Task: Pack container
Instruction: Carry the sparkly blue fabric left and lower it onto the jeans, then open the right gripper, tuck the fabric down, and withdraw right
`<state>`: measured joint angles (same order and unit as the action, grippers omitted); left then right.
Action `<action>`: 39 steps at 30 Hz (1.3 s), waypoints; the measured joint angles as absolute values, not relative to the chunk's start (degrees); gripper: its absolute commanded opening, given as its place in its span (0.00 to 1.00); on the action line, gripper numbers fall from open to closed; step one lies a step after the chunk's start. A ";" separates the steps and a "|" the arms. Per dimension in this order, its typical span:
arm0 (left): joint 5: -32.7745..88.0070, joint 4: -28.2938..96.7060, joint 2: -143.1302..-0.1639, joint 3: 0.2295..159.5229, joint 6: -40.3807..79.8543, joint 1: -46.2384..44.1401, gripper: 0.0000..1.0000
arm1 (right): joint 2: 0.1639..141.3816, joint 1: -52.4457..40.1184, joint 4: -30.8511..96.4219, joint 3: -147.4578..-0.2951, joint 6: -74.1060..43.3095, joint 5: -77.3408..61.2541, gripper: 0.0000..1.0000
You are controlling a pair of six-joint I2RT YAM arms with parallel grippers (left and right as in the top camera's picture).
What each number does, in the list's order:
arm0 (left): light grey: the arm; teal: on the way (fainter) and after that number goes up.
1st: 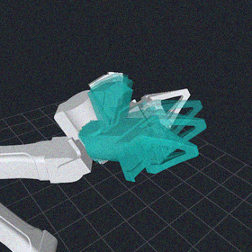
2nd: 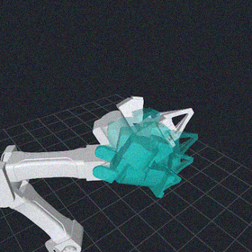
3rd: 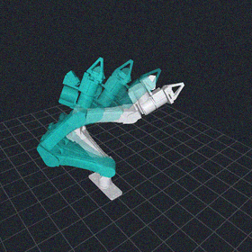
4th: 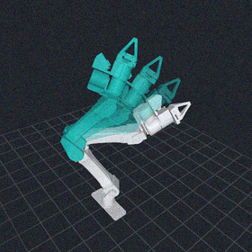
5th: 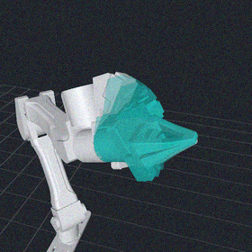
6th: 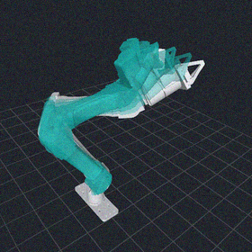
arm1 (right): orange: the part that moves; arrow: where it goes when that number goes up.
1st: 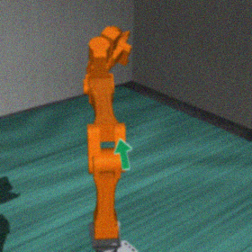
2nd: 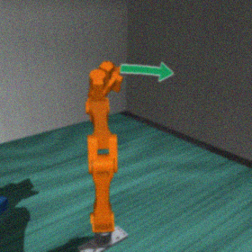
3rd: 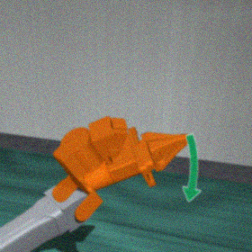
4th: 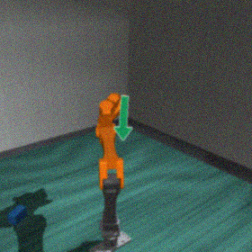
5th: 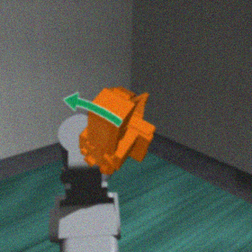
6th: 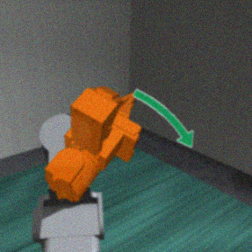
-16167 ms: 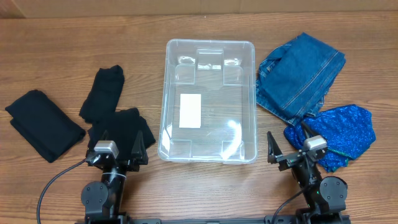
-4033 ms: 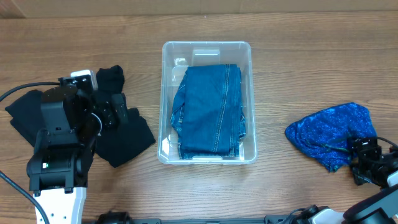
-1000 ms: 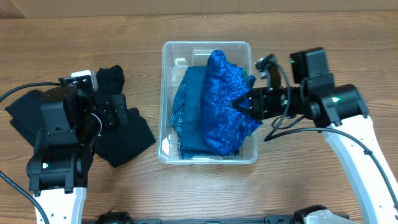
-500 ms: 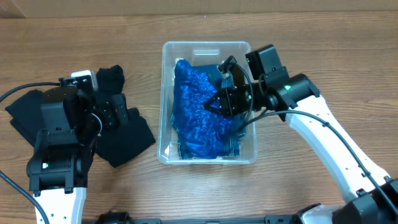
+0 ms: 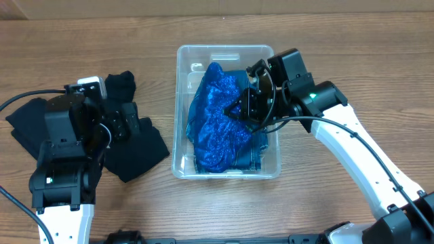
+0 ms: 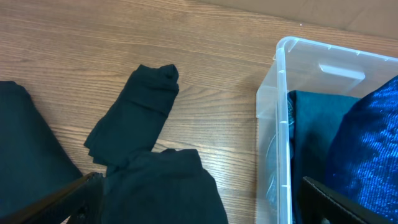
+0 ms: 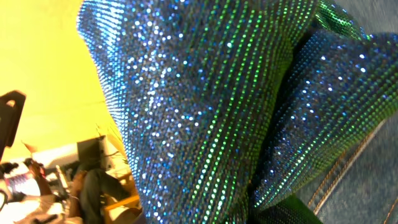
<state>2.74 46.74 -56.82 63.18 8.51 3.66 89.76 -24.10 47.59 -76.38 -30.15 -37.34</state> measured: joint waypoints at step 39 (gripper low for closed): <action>2.74 47.68 -56.82 63.18 7.42 3.66 1.00 | 89.73 -24.51 45.78 -62.72 -20.32 -6.52 0.42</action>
<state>2.74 47.68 -56.82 63.18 7.42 3.66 89.73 -24.51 45.78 -62.72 -20.32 -6.52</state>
